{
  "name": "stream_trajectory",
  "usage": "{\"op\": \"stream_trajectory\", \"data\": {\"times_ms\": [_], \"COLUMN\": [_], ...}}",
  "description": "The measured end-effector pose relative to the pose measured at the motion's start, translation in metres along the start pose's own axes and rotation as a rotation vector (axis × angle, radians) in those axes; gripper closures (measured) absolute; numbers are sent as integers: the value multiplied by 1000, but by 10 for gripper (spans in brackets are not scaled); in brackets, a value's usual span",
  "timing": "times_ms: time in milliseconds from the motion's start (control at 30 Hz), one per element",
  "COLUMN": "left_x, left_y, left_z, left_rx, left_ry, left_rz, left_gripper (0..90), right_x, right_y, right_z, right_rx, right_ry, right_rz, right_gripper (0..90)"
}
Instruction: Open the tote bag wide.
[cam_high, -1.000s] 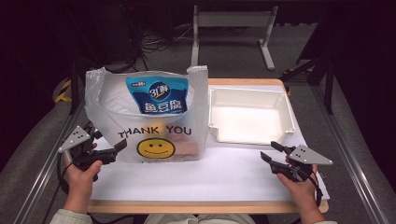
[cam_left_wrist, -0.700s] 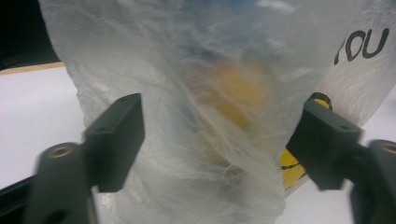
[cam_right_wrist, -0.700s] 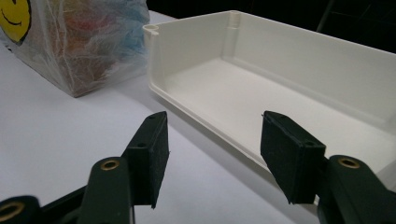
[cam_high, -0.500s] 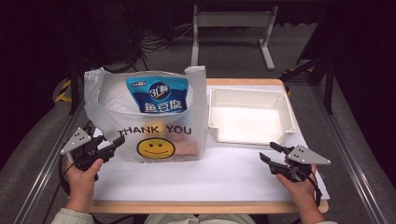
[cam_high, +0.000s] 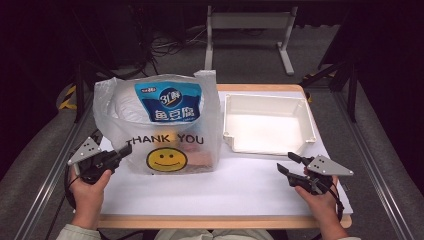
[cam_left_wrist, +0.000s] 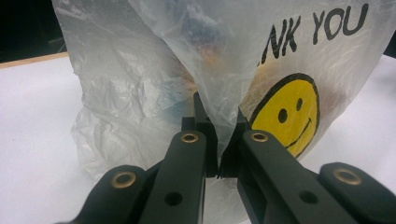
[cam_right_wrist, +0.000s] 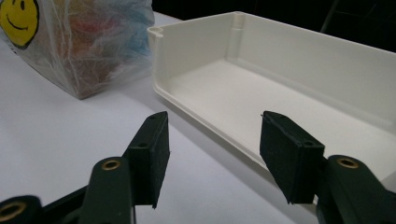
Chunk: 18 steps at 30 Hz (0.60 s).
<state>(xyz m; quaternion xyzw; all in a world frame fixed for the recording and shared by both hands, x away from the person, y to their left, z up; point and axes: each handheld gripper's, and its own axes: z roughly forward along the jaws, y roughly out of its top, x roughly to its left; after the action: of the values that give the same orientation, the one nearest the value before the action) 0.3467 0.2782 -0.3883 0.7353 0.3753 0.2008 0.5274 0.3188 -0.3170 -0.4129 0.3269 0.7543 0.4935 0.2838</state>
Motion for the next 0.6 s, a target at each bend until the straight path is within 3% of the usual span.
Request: {"op": "stream_trajectory", "data": {"times_ms": [167,433,600], "left_x": [0,1,1], "left_y": [0,0,-1], "left_z": [0,-2,-3], "left_rx": [4,4,8], "left_ry": [1,-4,5], "left_rz": [10,6,1], "left_gripper": [897,897,896], "right_x": [1,21,33], "right_y": [11,45,70], "right_z": [0,13,26], "right_rx": [-8,1,4], "right_ry": [21,63,114], "right_rz": [-15,-74,-105], "right_gripper": [420,418,387]}}
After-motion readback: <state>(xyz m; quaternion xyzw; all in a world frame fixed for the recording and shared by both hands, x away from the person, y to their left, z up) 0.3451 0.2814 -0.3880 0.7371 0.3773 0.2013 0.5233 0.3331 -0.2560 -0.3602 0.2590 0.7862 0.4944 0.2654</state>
